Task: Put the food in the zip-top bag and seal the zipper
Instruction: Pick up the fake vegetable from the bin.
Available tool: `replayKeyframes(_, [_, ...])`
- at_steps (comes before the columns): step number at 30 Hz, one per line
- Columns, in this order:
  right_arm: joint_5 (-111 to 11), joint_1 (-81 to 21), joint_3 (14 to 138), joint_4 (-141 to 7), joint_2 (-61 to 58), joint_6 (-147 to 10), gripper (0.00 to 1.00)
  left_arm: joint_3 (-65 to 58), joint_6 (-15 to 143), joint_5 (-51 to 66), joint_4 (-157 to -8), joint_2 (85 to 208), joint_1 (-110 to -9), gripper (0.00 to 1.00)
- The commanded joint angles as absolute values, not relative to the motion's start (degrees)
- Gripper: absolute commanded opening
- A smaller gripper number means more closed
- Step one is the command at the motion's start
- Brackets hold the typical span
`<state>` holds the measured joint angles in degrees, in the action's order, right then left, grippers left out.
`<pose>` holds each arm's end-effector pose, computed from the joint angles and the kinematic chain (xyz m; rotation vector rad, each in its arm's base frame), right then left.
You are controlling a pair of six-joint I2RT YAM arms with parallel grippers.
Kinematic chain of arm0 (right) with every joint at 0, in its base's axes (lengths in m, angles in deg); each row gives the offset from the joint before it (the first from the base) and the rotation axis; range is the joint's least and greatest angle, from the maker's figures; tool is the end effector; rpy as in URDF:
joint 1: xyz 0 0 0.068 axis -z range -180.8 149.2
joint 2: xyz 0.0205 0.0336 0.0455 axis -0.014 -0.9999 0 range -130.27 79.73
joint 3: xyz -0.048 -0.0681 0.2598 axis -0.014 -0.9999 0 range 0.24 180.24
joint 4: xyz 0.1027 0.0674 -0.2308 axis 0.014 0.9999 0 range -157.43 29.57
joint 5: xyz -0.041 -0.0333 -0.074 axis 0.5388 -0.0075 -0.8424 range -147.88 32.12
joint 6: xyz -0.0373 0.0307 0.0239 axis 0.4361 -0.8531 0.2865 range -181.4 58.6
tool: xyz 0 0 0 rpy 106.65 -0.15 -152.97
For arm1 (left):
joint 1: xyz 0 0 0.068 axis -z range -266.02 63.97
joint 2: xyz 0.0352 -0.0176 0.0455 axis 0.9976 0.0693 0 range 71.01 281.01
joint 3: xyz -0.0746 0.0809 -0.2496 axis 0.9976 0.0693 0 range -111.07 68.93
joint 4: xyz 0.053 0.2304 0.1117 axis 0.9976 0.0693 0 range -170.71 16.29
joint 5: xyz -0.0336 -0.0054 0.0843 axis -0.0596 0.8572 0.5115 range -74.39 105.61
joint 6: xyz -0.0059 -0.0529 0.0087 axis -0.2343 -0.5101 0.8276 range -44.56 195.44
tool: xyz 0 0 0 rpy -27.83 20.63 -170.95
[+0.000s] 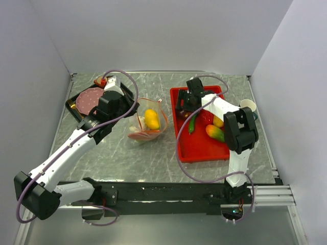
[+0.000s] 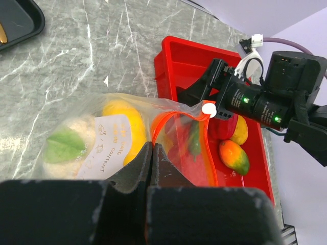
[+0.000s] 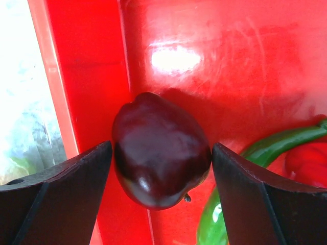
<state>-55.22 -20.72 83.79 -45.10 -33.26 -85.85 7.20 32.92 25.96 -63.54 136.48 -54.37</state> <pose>0.4073 0.1495 0.2023 0.0792 2.5126 0.3829 0.2252 -0.1313 0.3587 -0.3116 1.9671 -0.6818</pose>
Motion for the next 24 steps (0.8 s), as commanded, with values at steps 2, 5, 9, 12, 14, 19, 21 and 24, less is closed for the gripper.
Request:
replayKeyframes(2, [-52.87,-19.96,84.89,-44.22,-34.36,-84.78,0.84,5.92,33.43,25.98,-65.06,135.26,-54.65,0.01])
replayKeyframes(5, [-52.08,-19.96,82.42,-45.8,-33.13,-85.4,0.83,6.35,33.34,25.98,-65.5,135.17,-54.65,0.01])
replayKeyframes(9, [-51.81,-19.96,80.84,-46.77,-32.33,-85.92,0.81,6.71,33.34,25.98,-65.5,135.26,-54.65,0.01])
replayKeyframes(12, [-50.5,-19.96,80.66,-46.51,-32.16,-86.19,0.72,6.79,33.17,25.72,-65.59,135.26,-54.65,0.01])
replayKeyframes(14, [-50.41,-19.96,79.96,-47.29,-31.02,-86.63,0.63,6.88,33.08,25.8,-65.77,135.09,-54.65,0.01])
replayKeyframes(19, [-51.46,-19.96,78.2,-48.53,-26.02,-87.24,0.52,6.97,33.08,25.72,-66.03,135.0,-54.65,0.01])
replayKeyframes(21, [-51.9,-19.96,78.2,-48.09,-24.34,-87.24,0.51,6.97,33.25,25.63,-65.94,135.0,-54.74,0.01])
replayKeyframes(24, [-53.04,-19.96,78.02,-47.92,-20.47,-87.33,0.51,7.15,33.17,25.37,-66.03,134.91,-54.65,0.01])
